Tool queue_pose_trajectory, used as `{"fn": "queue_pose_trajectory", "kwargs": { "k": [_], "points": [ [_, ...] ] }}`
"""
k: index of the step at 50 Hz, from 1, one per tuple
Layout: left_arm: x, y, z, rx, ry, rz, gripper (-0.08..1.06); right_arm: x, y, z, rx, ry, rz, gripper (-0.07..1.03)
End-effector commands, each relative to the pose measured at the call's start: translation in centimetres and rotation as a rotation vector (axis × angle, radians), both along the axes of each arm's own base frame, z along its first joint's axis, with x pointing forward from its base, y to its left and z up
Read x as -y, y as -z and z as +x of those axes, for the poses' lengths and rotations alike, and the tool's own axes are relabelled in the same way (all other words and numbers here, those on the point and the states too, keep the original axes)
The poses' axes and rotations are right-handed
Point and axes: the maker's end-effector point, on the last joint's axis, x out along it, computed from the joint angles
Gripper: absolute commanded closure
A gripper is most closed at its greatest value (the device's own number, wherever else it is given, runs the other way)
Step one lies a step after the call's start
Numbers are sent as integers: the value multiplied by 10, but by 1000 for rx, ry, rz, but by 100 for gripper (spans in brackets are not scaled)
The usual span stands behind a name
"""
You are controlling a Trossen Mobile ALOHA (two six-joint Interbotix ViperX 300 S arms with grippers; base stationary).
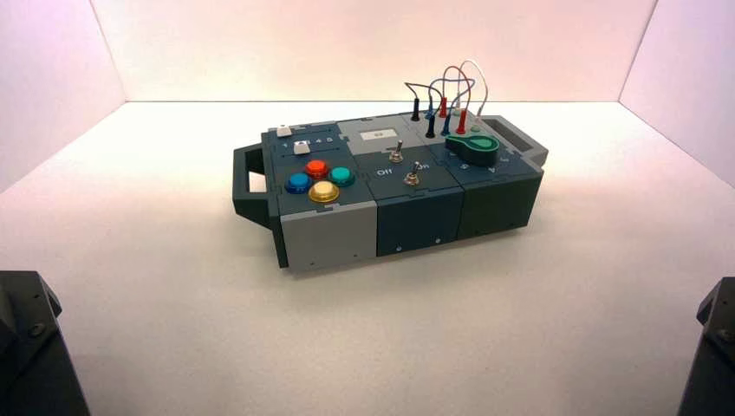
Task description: Return to the home position.
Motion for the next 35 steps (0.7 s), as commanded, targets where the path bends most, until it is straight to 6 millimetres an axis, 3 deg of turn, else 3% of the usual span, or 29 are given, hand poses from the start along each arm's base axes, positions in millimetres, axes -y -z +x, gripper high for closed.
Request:
{"fn": "queue_pose_trajectory", "kwargs": {
  "k": [1,13,22,35],
  "points": [
    [-4,-18,-11,66,5,-15,71,4,-30,-5,77,1,18,73],
    [-23,-44,-37,172,-27,-30,88,13,-58,-24,149,3,34,88],
    [-46,-67,-55,275,-104,-47,95,23,-74,-39,206,27,56,95],
    [-62,-78,-70,320,-162,-30,100,45,-99,-58,295,88,78,99]
  ]
}}
